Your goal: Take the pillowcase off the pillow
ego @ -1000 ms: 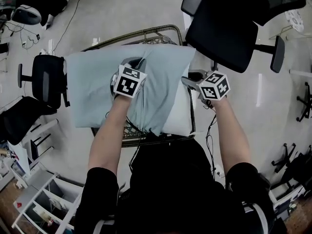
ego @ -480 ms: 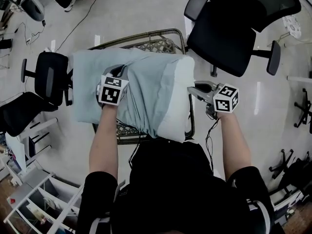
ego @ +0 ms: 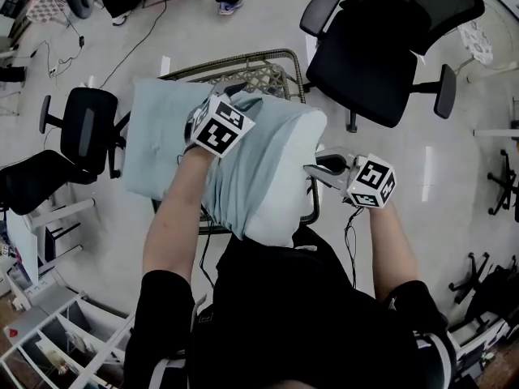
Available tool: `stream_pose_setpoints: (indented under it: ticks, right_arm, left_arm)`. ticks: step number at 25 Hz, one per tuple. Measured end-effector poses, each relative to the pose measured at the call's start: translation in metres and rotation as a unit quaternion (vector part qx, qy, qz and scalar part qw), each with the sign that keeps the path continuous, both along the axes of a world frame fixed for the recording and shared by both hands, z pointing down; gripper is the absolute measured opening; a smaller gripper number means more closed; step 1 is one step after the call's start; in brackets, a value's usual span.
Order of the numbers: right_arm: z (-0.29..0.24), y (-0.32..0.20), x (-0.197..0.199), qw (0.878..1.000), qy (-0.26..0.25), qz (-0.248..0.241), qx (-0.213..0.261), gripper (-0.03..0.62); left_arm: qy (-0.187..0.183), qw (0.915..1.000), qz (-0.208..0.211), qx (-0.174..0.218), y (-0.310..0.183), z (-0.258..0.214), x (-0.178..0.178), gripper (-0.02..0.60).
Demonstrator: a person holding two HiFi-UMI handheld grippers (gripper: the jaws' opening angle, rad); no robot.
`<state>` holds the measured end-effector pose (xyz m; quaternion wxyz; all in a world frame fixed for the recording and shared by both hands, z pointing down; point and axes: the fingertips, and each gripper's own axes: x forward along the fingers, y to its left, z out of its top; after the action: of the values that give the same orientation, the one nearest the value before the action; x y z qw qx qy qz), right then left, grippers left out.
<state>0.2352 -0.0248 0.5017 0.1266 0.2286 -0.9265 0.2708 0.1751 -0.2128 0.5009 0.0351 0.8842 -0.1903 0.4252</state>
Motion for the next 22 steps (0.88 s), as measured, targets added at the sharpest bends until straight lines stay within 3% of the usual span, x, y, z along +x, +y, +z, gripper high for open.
stream_pose_setpoints:
  ticks: [4, 7, 10, 16, 22]
  right_arm:
    - [-0.005, 0.021, 0.002, 1.0, 0.014, -0.009, 0.005, 0.044]
    - [-0.006, 0.029, 0.007, 1.0, 0.017, 0.001, 0.007, 0.043]
    - [-0.003, 0.03, 0.01, 1.0, 0.024, 0.012, 0.006, 0.043]
    - [0.014, 0.022, 0.037, 0.997, 0.018, 0.066, -0.028, 0.043]
    - [0.053, 0.021, 0.06, 0.989, 0.021, 0.093, -0.109, 0.038]
  left_arm:
    - [-0.036, 0.9974, 0.044, -0.044, 0.014, 0.021, 0.012, 0.163]
    - [-0.074, 0.9928, 0.08, -0.049, 0.033, 0.031, 0.012, 0.008]
    - [-0.118, 0.9882, 0.096, -0.021, 0.036, 0.037, 0.008, 0.006]
    - [-0.185, 0.9787, 0.081, 0.037, 0.022, 0.03, -0.026, 0.005]
    - [-0.175, 0.9832, 0.051, 0.01, 0.037, 0.042, -0.044, 0.005]
